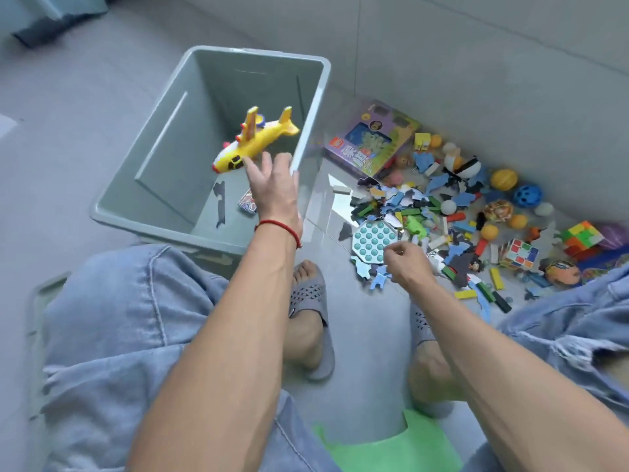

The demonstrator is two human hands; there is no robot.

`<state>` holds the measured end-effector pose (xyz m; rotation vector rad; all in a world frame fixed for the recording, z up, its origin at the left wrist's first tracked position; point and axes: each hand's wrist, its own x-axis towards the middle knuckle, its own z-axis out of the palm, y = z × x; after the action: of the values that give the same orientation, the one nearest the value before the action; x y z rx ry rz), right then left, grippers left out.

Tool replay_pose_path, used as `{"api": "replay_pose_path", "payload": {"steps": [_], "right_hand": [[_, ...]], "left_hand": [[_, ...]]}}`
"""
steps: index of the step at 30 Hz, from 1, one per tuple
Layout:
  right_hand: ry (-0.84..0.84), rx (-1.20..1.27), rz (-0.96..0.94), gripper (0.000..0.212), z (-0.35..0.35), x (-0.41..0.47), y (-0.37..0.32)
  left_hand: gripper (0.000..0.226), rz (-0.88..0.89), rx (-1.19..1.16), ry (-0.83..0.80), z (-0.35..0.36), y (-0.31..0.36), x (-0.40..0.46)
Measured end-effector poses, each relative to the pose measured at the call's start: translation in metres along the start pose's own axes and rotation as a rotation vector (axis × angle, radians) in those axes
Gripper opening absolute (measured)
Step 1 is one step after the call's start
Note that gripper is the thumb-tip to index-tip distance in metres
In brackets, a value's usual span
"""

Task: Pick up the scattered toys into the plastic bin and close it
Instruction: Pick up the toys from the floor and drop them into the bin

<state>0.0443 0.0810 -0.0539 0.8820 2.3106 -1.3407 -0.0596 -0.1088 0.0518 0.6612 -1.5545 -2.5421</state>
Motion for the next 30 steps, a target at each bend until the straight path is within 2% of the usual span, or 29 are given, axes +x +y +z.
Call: {"api": "replay_pose_path", "payload": {"steps": [3, 8, 12, 18, 20, 22, 26, 28, 30], "right_hand": [[-0.013, -0.087, 0.076, 0.027, 0.019, 0.036, 0.004], [0.05, -0.152, 0.198, 0.051, 0.036, 0.094, 0.02], [0.083, -0.222, 0.27, 0.064, 0.053, 0.129, 0.024], [0.14, -0.183, 0.261, 0.041, 0.059, 0.146, 0.045], [0.154, -0.141, 0.295, 0.03, 0.054, 0.144, 0.049], [0.187, -0.074, 0.309, 0.007, 0.046, 0.133, 0.044], [0.284, 0.133, 0.318, 0.013, 0.026, 0.1, 0.037], [0.289, 0.329, 0.327, 0.013, 0.017, 0.083, 0.028], [0.177, 0.605, 0.294, 0.009, 0.01, 0.066, 0.01]], "left_hand": [[0.074, -0.022, 0.12, -0.045, -0.008, -0.012, -0.007], [0.042, -0.181, 0.512, -0.135, -0.018, -0.046, -0.027], [0.038, -0.317, 0.69, -0.149, -0.027, -0.074, -0.029], [0.03, -0.37, 0.801, -0.129, -0.03, -0.087, -0.025], [0.029, -0.39, 0.827, -0.11, -0.027, -0.089, -0.025], [0.028, -0.408, 0.841, -0.058, -0.024, -0.094, -0.026], [0.03, -0.466, 0.879, 0.016, -0.014, -0.101, -0.036], [0.049, -0.47, 0.914, 0.027, -0.008, -0.101, -0.043], [0.074, -0.466, 0.906, 0.008, -0.004, -0.099, -0.048]]}}
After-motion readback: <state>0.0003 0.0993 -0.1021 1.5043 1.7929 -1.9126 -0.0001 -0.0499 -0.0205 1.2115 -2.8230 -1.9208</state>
